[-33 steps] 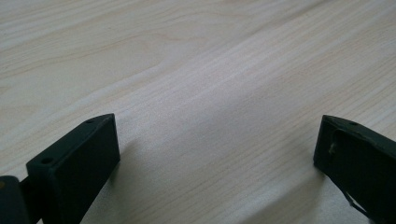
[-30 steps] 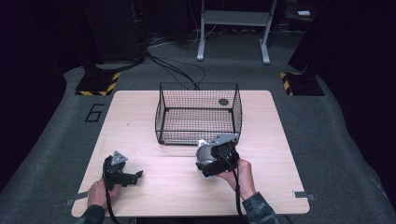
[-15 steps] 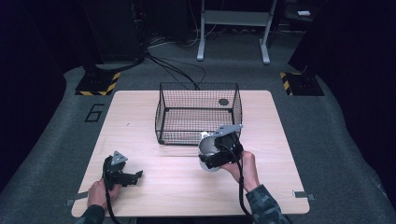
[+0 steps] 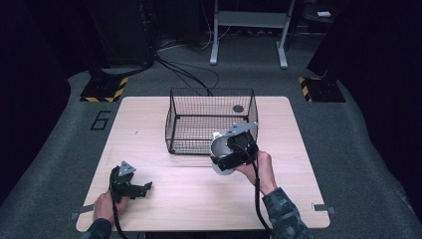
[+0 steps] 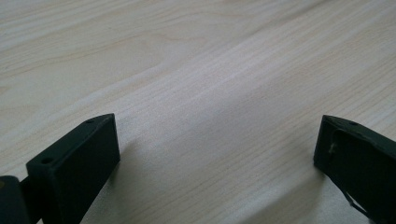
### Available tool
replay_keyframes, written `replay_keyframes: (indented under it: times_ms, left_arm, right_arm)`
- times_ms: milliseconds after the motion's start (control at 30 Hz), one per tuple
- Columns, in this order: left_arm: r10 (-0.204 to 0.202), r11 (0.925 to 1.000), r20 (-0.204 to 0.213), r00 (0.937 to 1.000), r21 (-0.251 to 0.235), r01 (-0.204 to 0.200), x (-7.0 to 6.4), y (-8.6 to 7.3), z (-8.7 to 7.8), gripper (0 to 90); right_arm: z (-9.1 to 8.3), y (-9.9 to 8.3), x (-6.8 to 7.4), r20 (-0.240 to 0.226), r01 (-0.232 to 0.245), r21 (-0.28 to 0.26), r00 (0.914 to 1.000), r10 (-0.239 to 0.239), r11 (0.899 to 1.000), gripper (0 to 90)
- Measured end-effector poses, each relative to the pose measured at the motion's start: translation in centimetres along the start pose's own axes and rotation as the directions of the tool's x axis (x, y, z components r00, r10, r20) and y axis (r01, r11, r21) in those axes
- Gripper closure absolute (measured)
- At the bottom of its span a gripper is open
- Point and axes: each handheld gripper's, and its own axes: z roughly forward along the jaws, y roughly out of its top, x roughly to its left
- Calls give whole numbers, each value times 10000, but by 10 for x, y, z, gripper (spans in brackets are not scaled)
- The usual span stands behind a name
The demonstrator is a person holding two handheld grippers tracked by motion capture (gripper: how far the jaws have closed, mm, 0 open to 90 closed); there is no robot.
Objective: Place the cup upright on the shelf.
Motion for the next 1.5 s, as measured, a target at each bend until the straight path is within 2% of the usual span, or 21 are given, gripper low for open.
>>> replay_keyframes:
  times_ms: [67, 100, 133, 200, 233, 267, 333, 400, 600, 767, 867, 1067, 1100, 1167, 1200, 1267, 1500]
  left_arm:
    - [-53, 10000, -34, 10000, -30, 53, 0, 0, 0, 2]
    - [-40, 10000, -11, 10000, -11, 40, 0, 0, 0, 2]
    - [20, 10000, 13, 10000, 4, -20, 0, 0, 0, 1]
    - [37, 10000, -7, 10000, 3, -37, 0, 0, 0, 2]
    - [-5, 10000, -25, 10000, -22, 5, 0, 0, 0, 1]
    - [-53, 10000, -34, 10000, -31, 53, 0, 0, 0, 2]
    - [-51, 10000, -38, 10000, -30, 51, 0, 0, 0, 2]
    - [-15, 10000, -25, 10000, -12, 15, 0, 0, 0, 2]
    - [-33, 10000, -2, 10000, 12, 33, 0, 0, 0, 2]
    - [19, 10000, 24, 10000, 26, -19, 0, 0, 0, 2]
    - [-46, 10000, 1, 10000, 15, 46, 0, 0, 0, 2]
    - [-49, 10000, -35, 10000, -22, 49, 0, 0, 0, 2]
    - [-49, 10000, -35, 10000, -22, 49, 0, 0, 0, 2]
    - [-24, 10000, 2, 10000, 21, 24, 0, 0, 0, 2]
    - [-41, 10000, -10, 10000, -8, 41, 0, 0, 0, 2]
    - [40, 10000, 26, 10000, 35, -41, 0, 0, 0, 2]
    - [-46, 10000, -37, 10000, -28, 46, 0, 0, 0, 2]
  right_arm:
    - [0, 3, -2, 61, 84, 2, 9999, -84, 10000, 56]
    - [1, 4, -3, 97, 74, -169, 9999, -72, 9998, 56]
    - [0, 5, -5, 37, 42, -41, 10000, -41, 10000, 56]
    - [2, 8, -9, 70, 147, -232, 9999, -146, 9996, 56]
    - [1, 9, -9, 51, -61, -3, 10000, 61, 10000, 56]
    - [1, 10, -11, 79, 124, -61, 9999, -124, 9999, 56]
    - [2, 12, -14, 51, -27, -147, 10000, 28, 9999, 56]
    - [3, 15, -18, 14, 134, -229, 9999, -134, 9996, 56]
    - [5, 24, -25, 45, -23, -169, 10000, 24, 9999, 56]
    - [7, 30, -34, 71, 142, -286, 9999, -140, 9995, 56]
    - [8, 35, -36, 98, 1, -248, 10000, 1, 9997, 56]
    - [11, 43, -43, 205, 159, -374, 9997, -152, 9992, 56]
    - [12, 44, -43, 193, 28, -325, 9998, -22, 9995, 57]
    - [14, 48, -47, 182, 267, -430, 9995, -259, 9987, 57]
    - [14, 49, -47, 166, 116, -317, 9998, -111, 9994, 56]
    - [16, 53, -50, 129, 225, -370, 9997, -220, 9991, 57]
    - [22, 60, -57, 96, 126, -391, 9999, -123, 9992, 56]
